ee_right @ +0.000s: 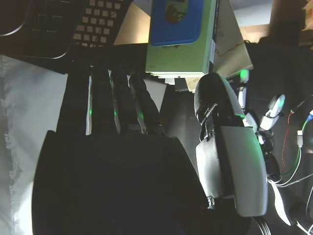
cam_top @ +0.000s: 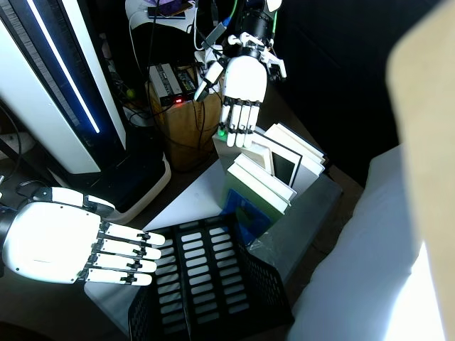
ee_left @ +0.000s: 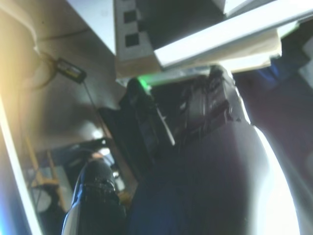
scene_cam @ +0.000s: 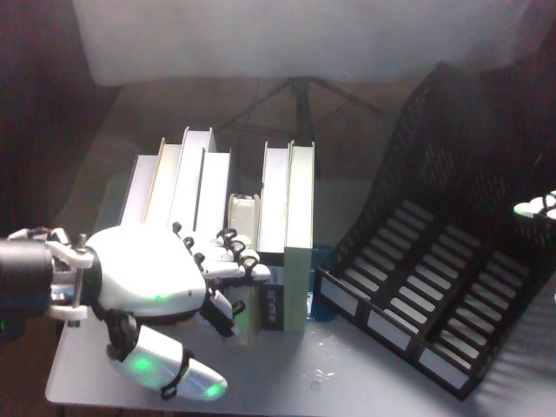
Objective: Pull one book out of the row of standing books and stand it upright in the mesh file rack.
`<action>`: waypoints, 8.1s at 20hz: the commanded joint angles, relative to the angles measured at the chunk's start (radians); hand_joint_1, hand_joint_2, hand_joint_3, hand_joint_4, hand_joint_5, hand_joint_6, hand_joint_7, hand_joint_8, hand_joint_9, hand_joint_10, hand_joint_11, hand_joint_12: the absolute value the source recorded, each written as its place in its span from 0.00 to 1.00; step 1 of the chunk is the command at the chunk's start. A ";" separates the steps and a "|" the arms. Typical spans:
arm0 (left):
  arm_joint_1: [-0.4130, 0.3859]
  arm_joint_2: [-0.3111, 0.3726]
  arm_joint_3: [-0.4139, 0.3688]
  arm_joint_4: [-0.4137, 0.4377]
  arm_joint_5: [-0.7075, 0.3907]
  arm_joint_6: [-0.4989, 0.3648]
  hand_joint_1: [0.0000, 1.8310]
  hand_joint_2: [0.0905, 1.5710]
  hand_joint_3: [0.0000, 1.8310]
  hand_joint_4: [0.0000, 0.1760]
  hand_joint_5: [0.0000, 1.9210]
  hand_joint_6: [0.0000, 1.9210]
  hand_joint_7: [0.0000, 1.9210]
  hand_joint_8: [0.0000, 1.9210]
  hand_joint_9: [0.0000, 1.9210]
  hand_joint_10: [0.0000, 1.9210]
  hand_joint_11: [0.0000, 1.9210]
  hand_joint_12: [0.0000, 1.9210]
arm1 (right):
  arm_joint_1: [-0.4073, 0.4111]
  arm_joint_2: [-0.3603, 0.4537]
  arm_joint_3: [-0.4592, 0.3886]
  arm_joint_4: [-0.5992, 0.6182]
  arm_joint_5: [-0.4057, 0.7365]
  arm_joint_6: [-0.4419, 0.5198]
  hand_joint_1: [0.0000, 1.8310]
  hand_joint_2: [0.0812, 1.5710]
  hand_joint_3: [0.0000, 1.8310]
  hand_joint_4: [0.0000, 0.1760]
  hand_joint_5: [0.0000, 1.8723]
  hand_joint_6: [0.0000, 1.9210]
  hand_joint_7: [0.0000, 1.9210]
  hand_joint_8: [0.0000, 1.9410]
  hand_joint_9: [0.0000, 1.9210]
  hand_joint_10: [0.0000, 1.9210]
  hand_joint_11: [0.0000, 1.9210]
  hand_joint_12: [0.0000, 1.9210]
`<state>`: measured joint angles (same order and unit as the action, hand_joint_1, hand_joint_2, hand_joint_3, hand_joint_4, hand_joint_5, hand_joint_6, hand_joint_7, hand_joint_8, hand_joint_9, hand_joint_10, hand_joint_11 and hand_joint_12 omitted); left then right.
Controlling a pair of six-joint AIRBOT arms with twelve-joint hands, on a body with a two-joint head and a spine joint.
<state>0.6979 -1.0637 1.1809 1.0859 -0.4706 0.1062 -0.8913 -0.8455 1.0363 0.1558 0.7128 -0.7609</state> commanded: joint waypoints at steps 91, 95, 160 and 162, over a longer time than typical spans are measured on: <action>0.609 0.166 -0.013 -1.715 -0.978 0.371 0.06 0.85 0.00 0.05 0.02 0.00 0.02 0.00 0.03 0.02 0.00 0.53 | 0.654 -0.673 0.316 -1.538 -0.378 0.613 0.41 0.55 0.00 0.06 0.00 0.00 0.00 0.00 0.00 0.00 0.00 0.00; 0.612 0.166 -0.012 -1.719 -0.984 0.365 0.05 0.86 0.00 0.00 0.03 0.00 0.03 0.00 0.05 0.02 0.00 0.56 | 0.645 -0.699 0.324 -1.589 -0.407 0.613 0.40 0.56 0.00 0.00 0.00 0.00 0.00 0.00 0.00 0.00 0.00 0.00; 0.648 0.147 -0.011 -1.760 -1.045 0.317 0.04 0.86 0.00 0.24 0.03 0.01 0.00 0.00 0.00 0.00 0.00 0.21 | 0.620 -0.770 0.402 -2.153 -0.440 1.127 0.72 0.73 0.00 0.00 0.46 0.68 0.46 0.52 0.38 0.67 0.16 0.86; 0.645 0.149 -0.011 -1.760 -1.047 0.317 0.04 0.87 0.00 0.21 0.03 0.00 0.00 0.00 0.01 0.00 0.00 0.33 | 0.633 -0.734 0.379 -2.080 -0.423 1.085 0.73 0.74 0.00 0.00 0.44 0.69 0.45 0.54 0.38 0.74 0.15 0.87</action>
<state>1.3479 -0.9207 1.1683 -0.6479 -1.3861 0.4282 -0.2592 -1.5963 1.4132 -1.9358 0.3019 0.3305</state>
